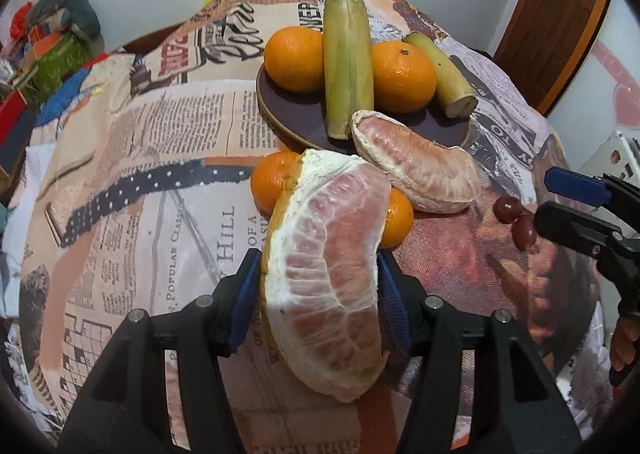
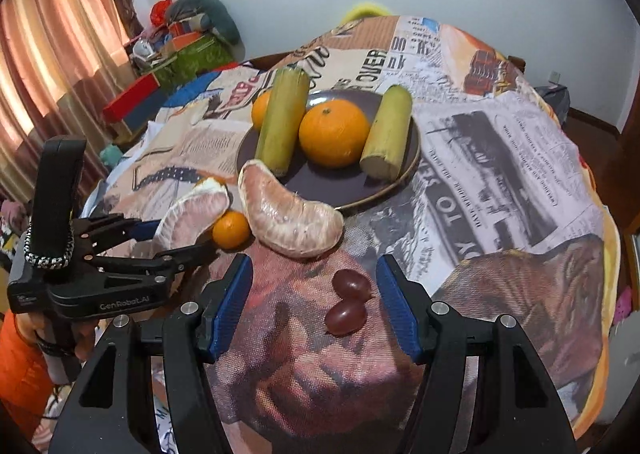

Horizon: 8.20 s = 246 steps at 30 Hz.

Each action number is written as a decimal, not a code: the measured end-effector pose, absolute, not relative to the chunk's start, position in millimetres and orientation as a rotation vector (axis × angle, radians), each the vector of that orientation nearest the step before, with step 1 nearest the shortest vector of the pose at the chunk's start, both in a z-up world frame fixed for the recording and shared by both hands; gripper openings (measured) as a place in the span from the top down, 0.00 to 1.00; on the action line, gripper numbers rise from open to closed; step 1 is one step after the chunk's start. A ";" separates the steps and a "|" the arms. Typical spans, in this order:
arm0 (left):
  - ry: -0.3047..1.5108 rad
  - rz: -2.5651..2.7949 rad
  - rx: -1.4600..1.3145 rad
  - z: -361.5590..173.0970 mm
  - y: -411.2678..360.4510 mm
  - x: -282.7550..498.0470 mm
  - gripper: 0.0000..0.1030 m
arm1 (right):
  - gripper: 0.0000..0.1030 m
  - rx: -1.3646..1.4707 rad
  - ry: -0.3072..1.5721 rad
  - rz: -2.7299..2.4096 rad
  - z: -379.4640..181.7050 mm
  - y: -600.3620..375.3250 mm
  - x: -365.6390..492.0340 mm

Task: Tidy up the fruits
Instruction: 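Grasp the large peeled pomelo chunk with the left tool, then grasp the peeled pomelo segment with the right tool while left tool holds the chunk, then carry both pomelo pieces onto the grey plate and open both tools, then grasp a small orange with the left tool while right tool grasps a red date, then place the small orange and the date on the plate and open both tools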

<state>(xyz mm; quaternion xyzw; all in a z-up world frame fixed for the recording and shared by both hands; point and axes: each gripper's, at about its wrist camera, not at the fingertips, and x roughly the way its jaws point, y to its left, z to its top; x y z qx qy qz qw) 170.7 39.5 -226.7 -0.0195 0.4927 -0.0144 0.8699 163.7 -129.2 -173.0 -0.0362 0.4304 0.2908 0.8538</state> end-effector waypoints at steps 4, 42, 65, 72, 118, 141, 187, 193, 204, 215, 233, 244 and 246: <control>1.005 -0.037 -0.020 -228.1 36.0 169.0 0.45 | 0.41 -0.109 0.911 0.623 -177.7 -120.2 164.6; 0.914 -0.017 -0.123 -203.5 64.3 151.0 0.51 | 0.36 -0.314 0.889 0.625 -197.7 -74.7 185.0; 0.900 -0.030 -0.143 -195.8 63.3 152.1 0.51 | 0.53 -0.242 0.975 0.692 -200.6 -77.2 188.4; 0.864 -0.029 -0.155 -183.2 65.5 161.6 0.51 | 0.59 -0.175 0.921 0.703 -180.9 -87.6 182.3; 0.770 -0.009 -0.182 -180.3 75.3 296.2 0.51 | 0.60 -0.139 0.784 0.601 -141.8 -74.0 309.6; 0.782 -0.014 -0.200 -171.2 80.6 287.5 0.51 | 0.58 -0.131 0.808 0.626 -136.0 -84.6 290.6; 0.958 -0.105 -0.158 -199.3 26.7 148.8 0.49 | 0.52 -0.109 0.929 0.580 -185.3 -147.5 143.8; 0.977 -0.099 -0.156 -210.6 22.0 156.0 0.49 | 0.53 -0.089 0.965 0.572 -200.5 -149.3 145.6; 0.984 -0.089 -0.125 -219.0 17.3 179.6 0.55 | 0.67 -0.053 0.966 0.581 -204.9 -152.0 148.3; 0.988 -0.090 -0.113 -220.4 13.5 181.7 0.67 | 0.77 -0.033 0.950 0.594 -199.5 -157.9 149.1; 0.856 -0.133 -0.087 -172.0 3.0 188.8 0.67 | 0.77 -0.007 0.819 0.601 -156.3 -150.0 177.0; 0.852 -0.136 -0.078 -177.2 3.6 221.0 0.67 | 0.77 -0.013 0.809 0.617 -158.9 -136.1 208.1; 0.858 -0.138 -0.081 -180.9 4.8 226.1 0.67 | 0.77 -0.019 0.816 0.621 -161.7 -132.9 213.0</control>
